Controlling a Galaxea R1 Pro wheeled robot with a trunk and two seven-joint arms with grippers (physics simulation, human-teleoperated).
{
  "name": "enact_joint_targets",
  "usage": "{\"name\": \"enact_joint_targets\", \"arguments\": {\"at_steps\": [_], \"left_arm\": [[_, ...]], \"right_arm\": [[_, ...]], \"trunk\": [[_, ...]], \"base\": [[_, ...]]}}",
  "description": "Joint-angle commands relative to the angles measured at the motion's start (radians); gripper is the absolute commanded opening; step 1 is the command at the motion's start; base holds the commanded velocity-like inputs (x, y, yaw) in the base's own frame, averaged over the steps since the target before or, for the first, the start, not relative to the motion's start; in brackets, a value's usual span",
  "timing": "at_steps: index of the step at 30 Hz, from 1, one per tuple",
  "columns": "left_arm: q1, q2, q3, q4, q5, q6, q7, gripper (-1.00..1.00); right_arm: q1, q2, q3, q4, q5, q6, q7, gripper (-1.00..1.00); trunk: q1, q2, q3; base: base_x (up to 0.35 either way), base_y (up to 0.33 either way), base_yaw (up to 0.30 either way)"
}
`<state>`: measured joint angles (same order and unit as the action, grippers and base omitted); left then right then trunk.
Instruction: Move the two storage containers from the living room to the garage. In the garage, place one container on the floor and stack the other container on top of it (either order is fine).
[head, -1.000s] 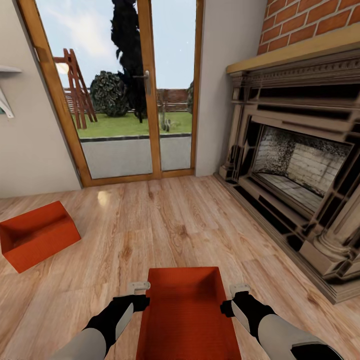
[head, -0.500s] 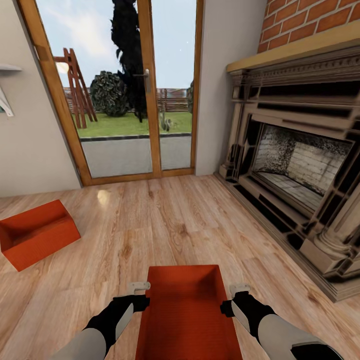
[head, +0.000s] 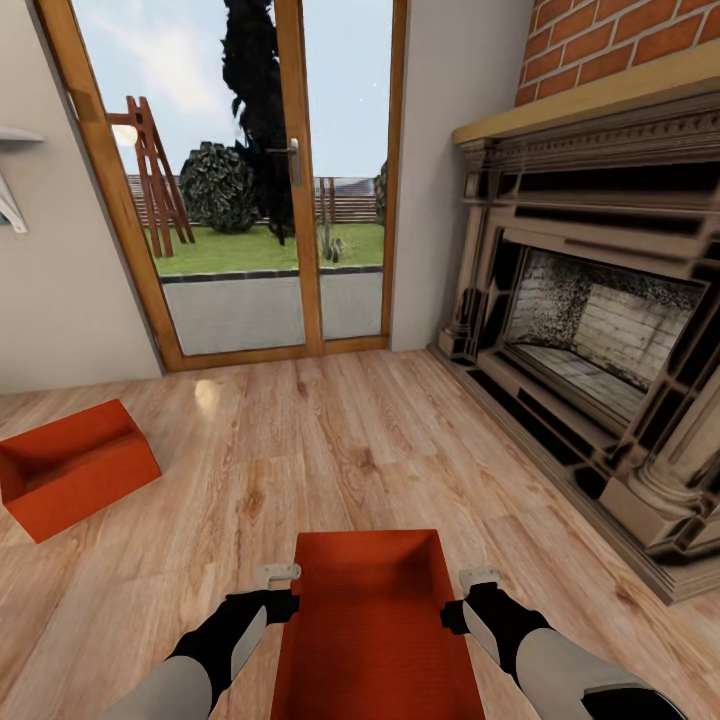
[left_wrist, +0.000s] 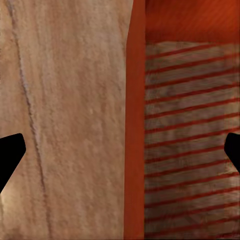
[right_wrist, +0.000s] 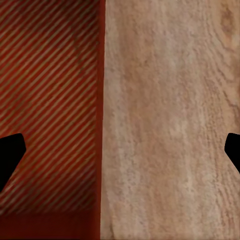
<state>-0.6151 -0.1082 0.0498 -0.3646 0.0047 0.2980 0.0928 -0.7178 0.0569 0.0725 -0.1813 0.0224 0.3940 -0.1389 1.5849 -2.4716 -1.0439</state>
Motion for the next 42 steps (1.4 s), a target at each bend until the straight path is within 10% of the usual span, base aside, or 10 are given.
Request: {"name": "enact_joint_targets", "arguments": {"at_steps": [1, 42], "left_arm": [[0.0, -0.001, 0.005, -0.002, 0.001, 0.006, 0.002, 1.0], [0.0, -0.001, 0.004, -0.002, 0.003, 0.006, 0.001, 1.0]], "right_arm": [[0.0, 0.0, 0.007, -0.002, 0.002, 0.008, -0.002, 1.0], [0.0, 0.001, 0.007, -0.001, 0.002, 0.006, -0.002, 1.0]], "trunk": [[0.0, 0.0, -0.001], [0.018, -0.03, -0.037]], "base": [[0.0, 0.0, 0.0], [0.0, 0.0, 0.0]]}}
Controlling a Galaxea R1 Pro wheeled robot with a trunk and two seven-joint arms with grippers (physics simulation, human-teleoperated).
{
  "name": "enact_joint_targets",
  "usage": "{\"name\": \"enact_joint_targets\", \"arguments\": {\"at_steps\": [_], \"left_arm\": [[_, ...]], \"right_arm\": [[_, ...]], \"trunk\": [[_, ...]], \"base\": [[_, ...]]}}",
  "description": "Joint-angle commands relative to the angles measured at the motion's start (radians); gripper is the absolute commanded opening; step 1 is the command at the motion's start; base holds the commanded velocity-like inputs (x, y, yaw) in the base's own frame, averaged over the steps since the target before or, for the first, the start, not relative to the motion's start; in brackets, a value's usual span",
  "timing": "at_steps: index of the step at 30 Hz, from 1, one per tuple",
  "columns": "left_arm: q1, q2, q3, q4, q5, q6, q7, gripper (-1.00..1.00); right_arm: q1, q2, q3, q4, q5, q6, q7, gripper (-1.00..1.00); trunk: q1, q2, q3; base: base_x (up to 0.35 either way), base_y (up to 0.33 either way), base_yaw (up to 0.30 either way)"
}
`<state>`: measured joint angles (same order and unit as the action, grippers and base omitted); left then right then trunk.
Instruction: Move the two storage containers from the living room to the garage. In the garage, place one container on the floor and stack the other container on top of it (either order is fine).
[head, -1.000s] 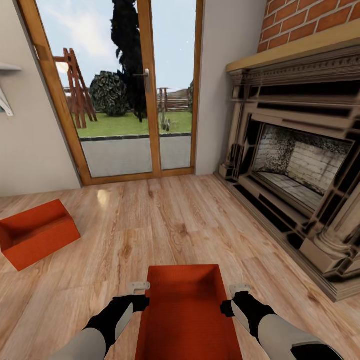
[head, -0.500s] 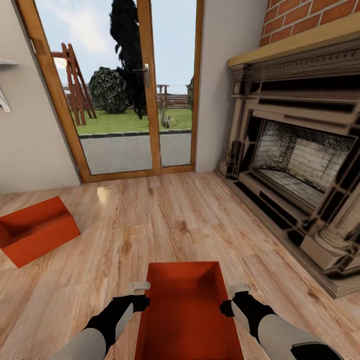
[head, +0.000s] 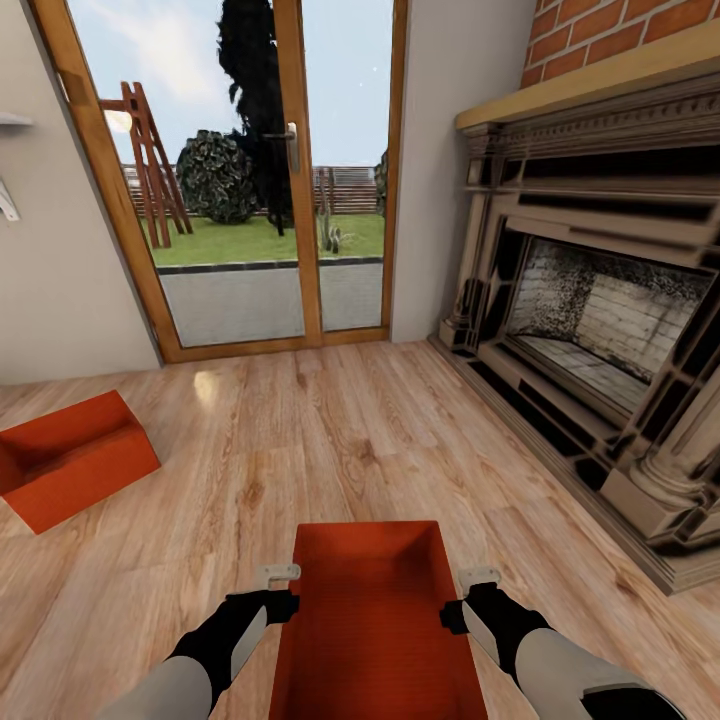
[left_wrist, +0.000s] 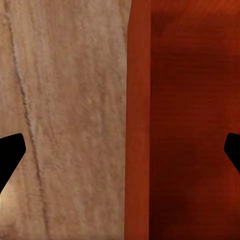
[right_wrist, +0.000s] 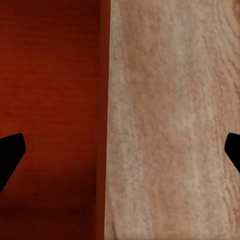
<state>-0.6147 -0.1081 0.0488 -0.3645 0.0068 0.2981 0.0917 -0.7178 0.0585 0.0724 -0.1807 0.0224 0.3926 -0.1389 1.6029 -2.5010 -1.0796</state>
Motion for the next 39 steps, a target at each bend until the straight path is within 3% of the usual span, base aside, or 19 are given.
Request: {"name": "enact_joint_targets", "arguments": {"at_steps": [1, 7, 14, 31, 39], "left_arm": [[0.0, -0.001, 0.005, -0.002, 0.001, 0.006, 0.002, 1.0], [0.0, -0.001, 0.005, -0.002, 0.001, 0.006, 0.002, 1.0], [0.0, -0.001, 0.005, -0.002, 0.001, 0.006, 0.002, 1.0], [0.0, -0.001, 0.005, -0.002, 0.001, 0.005, 0.002, 1.0], [0.0, -0.001, 0.005, -0.002, 0.001, 0.006, 0.002, 1.0]], "right_arm": [[0.0, 0.0, 0.007, -0.002, 0.002, 0.008, -0.002, 1.0], [0.0, 0.0, 0.007, -0.002, 0.002, 0.008, -0.002, 1.0], [0.0, 0.0, 0.007, -0.002, 0.002, 0.008, -0.002, 1.0], [0.0, 0.0, 0.007, -0.002, 0.002, 0.008, -0.002, 1.0], [0.0, 0.0, 0.007, -0.002, 0.002, 0.008, -0.002, 1.0]], "trunk": [[0.0, 0.0, -0.001], [0.0, 0.0, -0.001], [0.003, -0.002, -0.028], [0.003, -0.002, -0.028], [0.007, -0.004, -0.059]], "base": [[0.0, 0.0, 0.0], [0.0, 0.0, 0.0], [0.0, 0.0, 0.0], [0.0, 0.0, 0.0], [0.0, 0.0, 0.0]]}}
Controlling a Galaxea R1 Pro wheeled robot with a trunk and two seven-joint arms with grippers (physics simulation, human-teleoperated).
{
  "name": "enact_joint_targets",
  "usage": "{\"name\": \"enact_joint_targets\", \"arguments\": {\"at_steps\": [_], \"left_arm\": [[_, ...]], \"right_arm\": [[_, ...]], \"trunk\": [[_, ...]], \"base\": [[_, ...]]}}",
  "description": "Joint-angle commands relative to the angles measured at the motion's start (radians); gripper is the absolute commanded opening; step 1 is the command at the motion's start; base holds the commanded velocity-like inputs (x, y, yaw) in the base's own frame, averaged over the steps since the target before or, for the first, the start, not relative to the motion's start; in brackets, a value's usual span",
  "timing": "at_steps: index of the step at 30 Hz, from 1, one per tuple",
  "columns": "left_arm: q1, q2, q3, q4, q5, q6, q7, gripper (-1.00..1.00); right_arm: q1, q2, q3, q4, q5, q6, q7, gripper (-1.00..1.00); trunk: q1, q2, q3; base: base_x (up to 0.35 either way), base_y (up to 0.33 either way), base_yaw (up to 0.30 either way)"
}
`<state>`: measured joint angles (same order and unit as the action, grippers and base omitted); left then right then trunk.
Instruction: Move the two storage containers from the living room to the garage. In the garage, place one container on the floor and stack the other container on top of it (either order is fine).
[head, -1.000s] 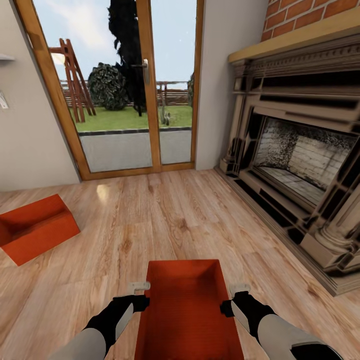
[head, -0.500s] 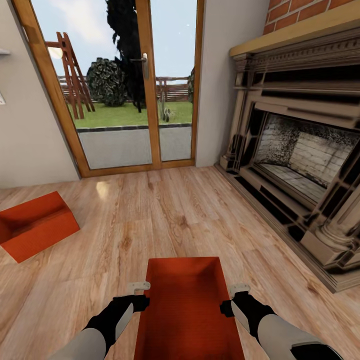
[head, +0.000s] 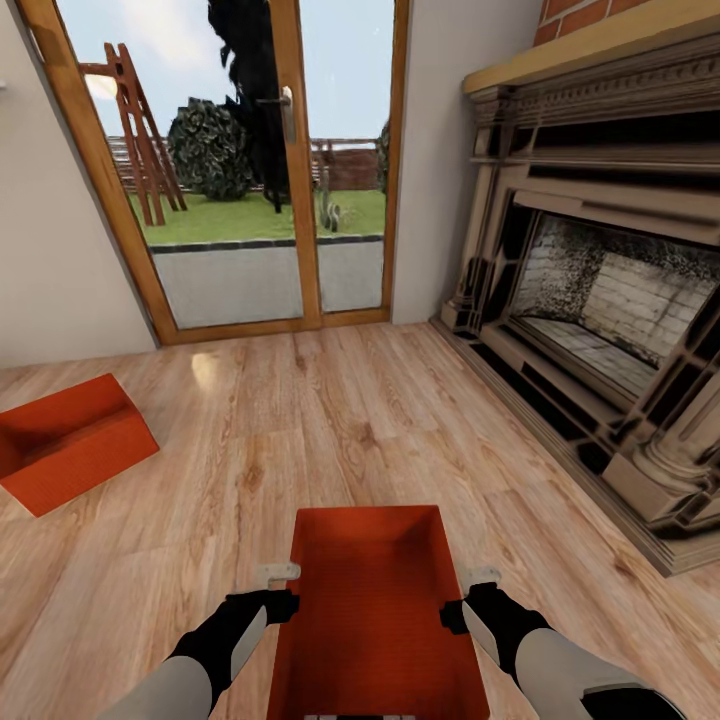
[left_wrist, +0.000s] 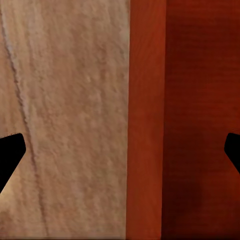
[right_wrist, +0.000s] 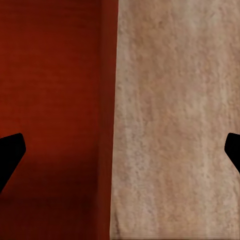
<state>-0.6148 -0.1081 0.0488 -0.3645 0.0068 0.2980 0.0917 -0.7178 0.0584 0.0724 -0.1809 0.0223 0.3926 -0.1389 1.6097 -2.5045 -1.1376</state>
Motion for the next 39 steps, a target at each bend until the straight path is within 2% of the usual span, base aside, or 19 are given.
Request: {"name": "enact_joint_targets", "arguments": {"at_steps": [1, 15, 23, 39], "left_arm": [[0.0, -0.001, 0.005, -0.002, 0.001, 0.006, 0.002, 1.0], [0.0, -0.001, 0.005, -0.002, 0.001, 0.006, 0.002, 1.0], [0.0, -0.001, 0.005, -0.002, 0.001, 0.006, 0.002, 1.0], [0.0, -0.001, 0.005, -0.003, 0.001, 0.006, 0.002, 1.0]], "right_arm": [[0.0, 0.0, 0.007, -0.002, 0.002, 0.008, -0.002, 1.0], [0.0, 0.0, 0.007, -0.002, 0.002, 0.008, -0.002, 1.0], [0.0, 0.0, 0.007, -0.002, 0.002, 0.008, -0.002, 1.0], [0.0, 0.0, 0.007, -0.002, 0.002, 0.008, -0.002, 1.0]], "trunk": [[0.0, 0.0, -0.001], [0.0, 0.0, -0.001], [0.003, -0.002, -0.032], [0.003, -0.002, -0.032]], "base": [[0.0, 0.0, 0.0], [0.0, 0.0, 0.0], [0.0, 0.0, 0.0], [0.0, 0.0, 0.0]]}}
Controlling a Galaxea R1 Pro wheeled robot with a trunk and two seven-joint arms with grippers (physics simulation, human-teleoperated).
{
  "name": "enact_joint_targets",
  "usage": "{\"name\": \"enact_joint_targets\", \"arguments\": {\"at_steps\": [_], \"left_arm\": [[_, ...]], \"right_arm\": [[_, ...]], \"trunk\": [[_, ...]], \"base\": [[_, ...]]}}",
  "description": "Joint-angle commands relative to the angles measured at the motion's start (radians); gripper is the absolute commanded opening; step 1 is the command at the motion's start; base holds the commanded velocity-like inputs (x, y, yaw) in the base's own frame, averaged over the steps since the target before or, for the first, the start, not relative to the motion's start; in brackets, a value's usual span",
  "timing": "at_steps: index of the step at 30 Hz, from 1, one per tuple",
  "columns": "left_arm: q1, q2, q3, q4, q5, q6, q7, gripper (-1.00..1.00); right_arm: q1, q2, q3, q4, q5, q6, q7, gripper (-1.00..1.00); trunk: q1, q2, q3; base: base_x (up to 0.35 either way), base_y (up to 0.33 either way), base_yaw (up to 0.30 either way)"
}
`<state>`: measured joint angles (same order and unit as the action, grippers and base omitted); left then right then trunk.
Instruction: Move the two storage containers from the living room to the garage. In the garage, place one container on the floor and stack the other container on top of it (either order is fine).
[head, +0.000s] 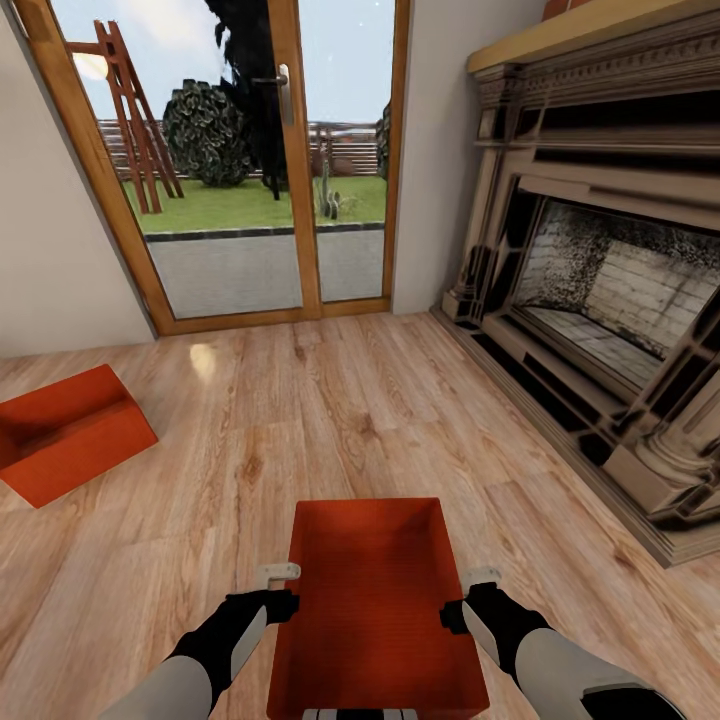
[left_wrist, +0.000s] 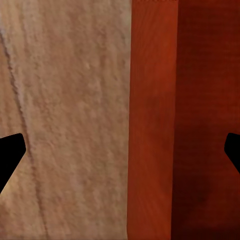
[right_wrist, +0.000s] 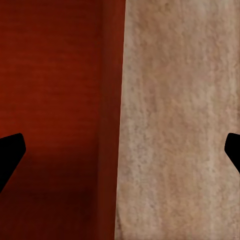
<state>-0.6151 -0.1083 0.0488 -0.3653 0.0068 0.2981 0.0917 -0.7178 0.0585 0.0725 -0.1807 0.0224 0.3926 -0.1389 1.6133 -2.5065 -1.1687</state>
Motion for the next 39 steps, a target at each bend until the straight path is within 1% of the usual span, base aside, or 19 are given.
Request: {"name": "enact_joint_targets", "arguments": {"at_steps": [1, 23, 32, 39], "left_arm": [[0.0, -0.001, 0.005, -0.002, 0.001, 0.006, 0.002, 1.0], [0.0, -0.001, 0.005, -0.003, 0.001, 0.006, 0.002, 1.0], [0.0, -0.001, 0.005, -0.003, 0.001, 0.005, 0.002, 1.0], [0.0, -0.001, 0.004, -0.003, 0.001, 0.005, 0.002, 1.0]], "right_arm": [[0.0, 0.0, 0.007, -0.002, 0.002, 0.008, -0.002, 1.0], [0.0, -0.001, 0.008, -0.002, 0.002, 0.008, -0.002, 1.0], [0.0, 0.0, 0.007, -0.002, 0.002, 0.008, -0.002, 1.0], [0.0, -0.001, 0.007, -0.002, 0.002, 0.008, -0.002, 1.0]], "trunk": [[0.0, 0.0, -0.001], [0.0, 0.0, -0.001], [0.004, -0.002, -0.036], [0.004, -0.002, -0.036]], "base": [[0.0, 0.0, 0.0], [0.0, 0.0, 0.0], [0.0, 0.0, 0.0], [0.0, 0.0, 0.0]]}}
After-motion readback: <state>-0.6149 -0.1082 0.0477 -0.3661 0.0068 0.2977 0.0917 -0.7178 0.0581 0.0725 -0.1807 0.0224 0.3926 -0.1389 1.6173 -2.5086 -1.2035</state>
